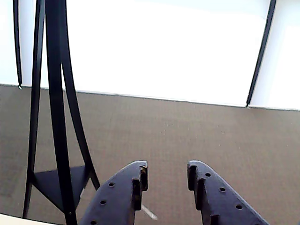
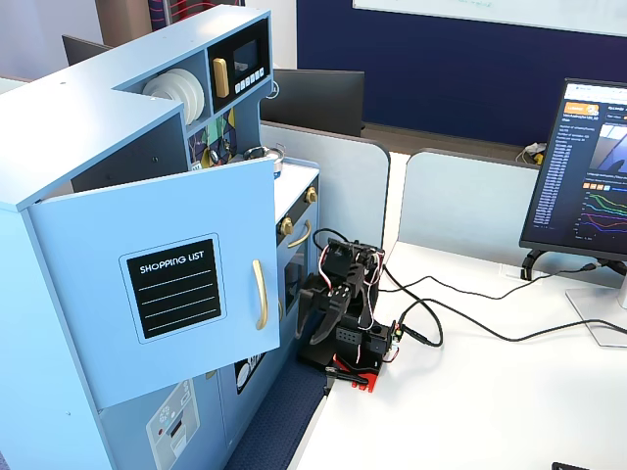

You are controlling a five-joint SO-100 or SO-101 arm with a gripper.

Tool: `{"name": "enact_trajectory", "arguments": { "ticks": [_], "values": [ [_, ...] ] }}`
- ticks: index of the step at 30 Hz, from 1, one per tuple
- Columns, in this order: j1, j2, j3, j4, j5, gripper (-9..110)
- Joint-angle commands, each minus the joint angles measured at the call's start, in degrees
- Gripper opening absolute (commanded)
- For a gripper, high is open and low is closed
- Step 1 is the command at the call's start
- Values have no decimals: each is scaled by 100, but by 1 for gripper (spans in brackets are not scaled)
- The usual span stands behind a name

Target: Close the left cabinet door

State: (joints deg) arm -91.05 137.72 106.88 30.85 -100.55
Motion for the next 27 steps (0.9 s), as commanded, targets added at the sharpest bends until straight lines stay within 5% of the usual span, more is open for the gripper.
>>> {"name": "enact_trajectory", "arguments": {
  "ticks": [1,17,27],
  "values": [
    [264,-290,-703,-237,-88,0],
    [1916,-211,-703,-316,308,0],
    [4052,-404,-615,-677,642,0]
  ]
}}
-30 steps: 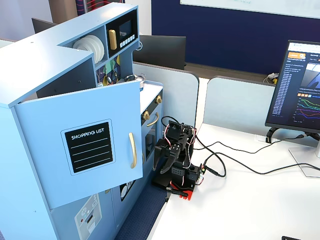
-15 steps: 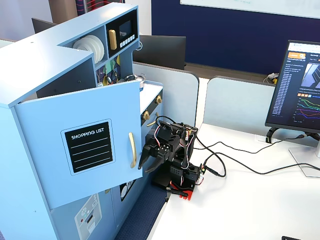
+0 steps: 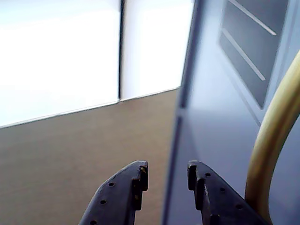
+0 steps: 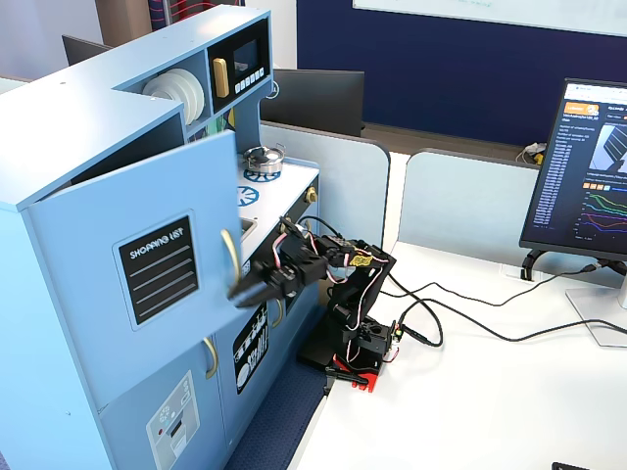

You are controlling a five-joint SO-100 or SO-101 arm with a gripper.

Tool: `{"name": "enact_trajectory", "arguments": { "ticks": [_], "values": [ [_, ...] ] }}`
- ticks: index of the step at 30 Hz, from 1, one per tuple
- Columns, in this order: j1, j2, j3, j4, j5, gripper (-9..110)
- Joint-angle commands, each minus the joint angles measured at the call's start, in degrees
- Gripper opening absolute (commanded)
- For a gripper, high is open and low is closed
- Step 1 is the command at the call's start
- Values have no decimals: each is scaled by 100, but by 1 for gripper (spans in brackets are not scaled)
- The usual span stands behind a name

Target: Close the left cabinet door

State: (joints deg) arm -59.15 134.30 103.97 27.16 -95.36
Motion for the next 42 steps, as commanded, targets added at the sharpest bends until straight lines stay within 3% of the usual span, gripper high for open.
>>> {"name": "enact_trajectory", "arguments": {
  "ticks": [1,13,22,30,38,42],
  "values": [
    [1116,-114,-334,-325,141,0],
    [1494,141,18,-272,255,0],
    [1538,1002,624,747,334,0],
    [3287,2171,2259,1854,352,0],
    [5291,3577,4755,2355,255,0],
    [5810,4017,5801,2364,176,0]
  ]
}}
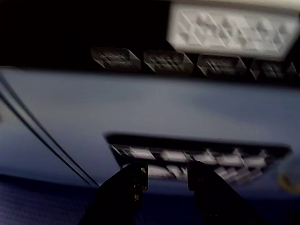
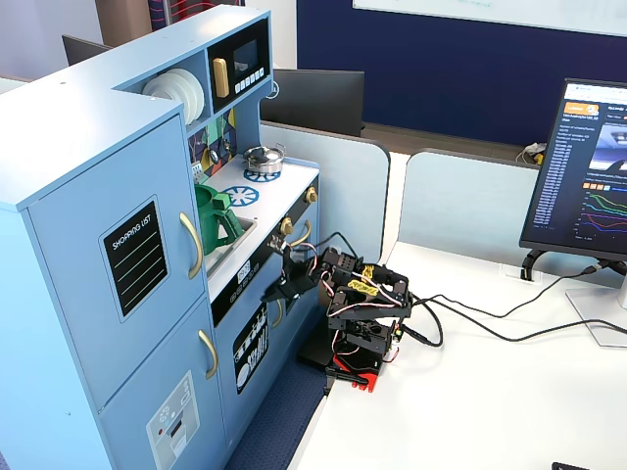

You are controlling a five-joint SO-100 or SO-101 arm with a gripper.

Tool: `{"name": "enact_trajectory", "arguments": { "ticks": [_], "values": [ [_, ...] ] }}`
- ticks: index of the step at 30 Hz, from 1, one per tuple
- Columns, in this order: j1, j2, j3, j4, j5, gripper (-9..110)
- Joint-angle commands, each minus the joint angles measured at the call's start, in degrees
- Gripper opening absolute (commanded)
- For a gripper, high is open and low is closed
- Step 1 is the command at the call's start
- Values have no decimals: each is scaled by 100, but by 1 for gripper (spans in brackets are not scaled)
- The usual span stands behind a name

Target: Close the left cabinet door

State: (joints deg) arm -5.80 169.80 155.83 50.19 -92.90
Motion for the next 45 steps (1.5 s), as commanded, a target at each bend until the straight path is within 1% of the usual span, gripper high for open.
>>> {"name": "enact_trajectory", "arguments": {
  "ticks": [1,6,13,17,26,45],
  "values": [
    [554,589,826,79,-44,0],
    [712,1028,1397,536,211,0],
    [809,1222,1573,1775,650,0],
    [729,1222,1582,2487,659,0],
    [659,1230,1582,3665,668,0],
    [642,1230,1582,3762,650,1]
  ]
}}
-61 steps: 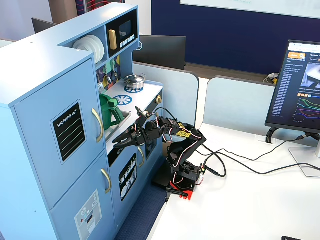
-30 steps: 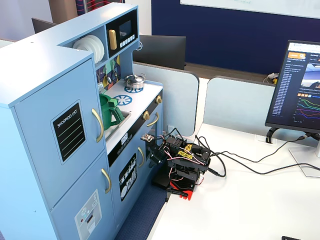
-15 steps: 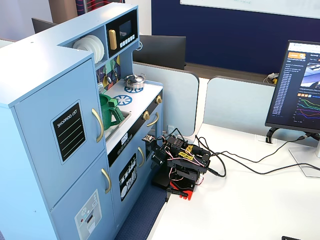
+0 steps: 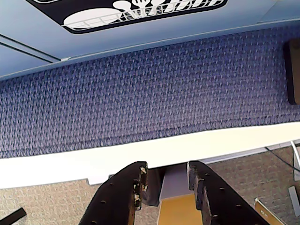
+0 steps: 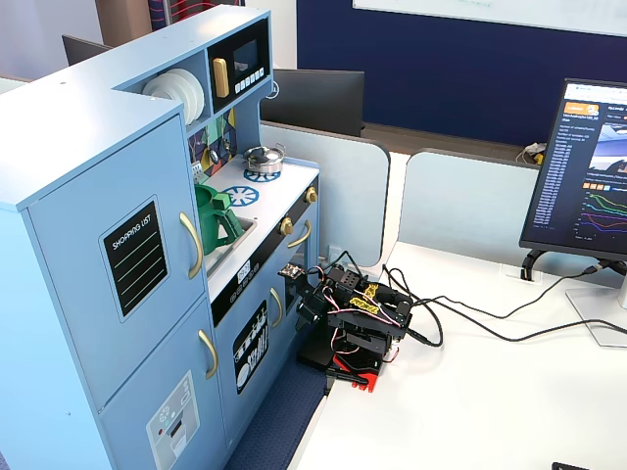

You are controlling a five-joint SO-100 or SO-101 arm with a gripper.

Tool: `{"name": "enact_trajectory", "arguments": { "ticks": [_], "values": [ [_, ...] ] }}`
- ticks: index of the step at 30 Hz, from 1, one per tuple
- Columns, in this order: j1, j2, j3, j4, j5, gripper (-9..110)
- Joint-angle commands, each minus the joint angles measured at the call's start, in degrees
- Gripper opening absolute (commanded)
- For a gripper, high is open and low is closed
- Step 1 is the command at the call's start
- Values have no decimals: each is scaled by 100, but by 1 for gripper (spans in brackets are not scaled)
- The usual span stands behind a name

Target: Close the left cabinet door

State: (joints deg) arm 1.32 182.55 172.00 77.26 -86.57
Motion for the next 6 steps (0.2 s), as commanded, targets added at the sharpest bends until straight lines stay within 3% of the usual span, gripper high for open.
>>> {"name": "enact_trajectory", "arguments": {
  "ticks": [1,6],
  "values": [
    [-70,-44,-35,1055,18,1],
    [-62,-44,-35,1055,9,1]
  ]
}}
